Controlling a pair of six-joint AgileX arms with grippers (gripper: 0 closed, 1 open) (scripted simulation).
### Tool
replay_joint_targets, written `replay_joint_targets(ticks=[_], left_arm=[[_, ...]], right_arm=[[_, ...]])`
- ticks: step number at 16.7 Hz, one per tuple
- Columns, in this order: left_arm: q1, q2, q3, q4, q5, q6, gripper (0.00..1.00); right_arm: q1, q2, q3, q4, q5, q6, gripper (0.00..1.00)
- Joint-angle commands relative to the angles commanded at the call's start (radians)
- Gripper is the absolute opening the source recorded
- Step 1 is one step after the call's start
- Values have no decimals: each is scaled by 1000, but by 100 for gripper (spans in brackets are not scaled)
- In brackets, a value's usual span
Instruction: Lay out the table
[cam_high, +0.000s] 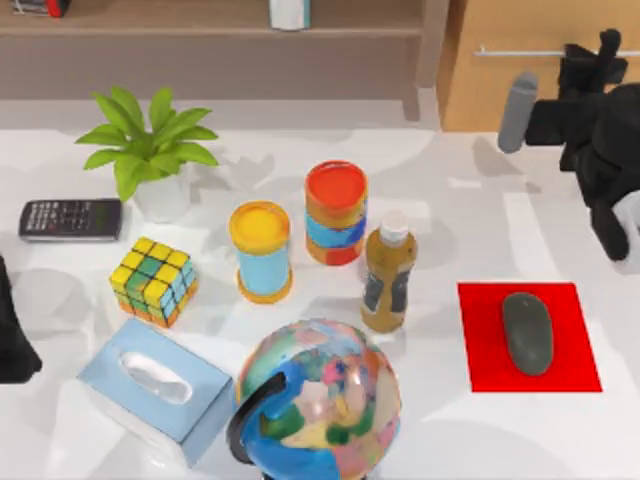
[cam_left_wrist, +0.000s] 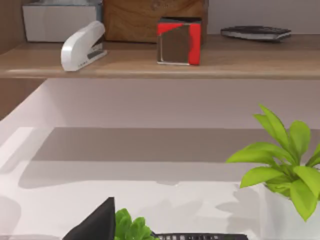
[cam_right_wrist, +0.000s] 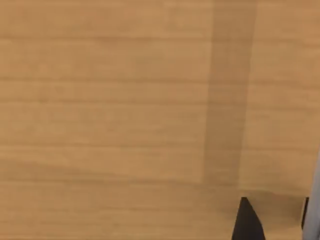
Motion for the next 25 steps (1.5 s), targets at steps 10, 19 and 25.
replay_joint_targets(ticks=[10, 19, 25], left_arm=[[0, 0, 0, 0, 0, 0, 100], [0, 0, 0, 0, 0, 0, 100], [0, 0, 0, 0, 0, 0, 100]], right_arm=[[0, 0, 0, 0, 0, 0, 100], [4, -22, -50, 21, 1, 10, 100], [17, -67, -151, 80, 7, 12, 100]])
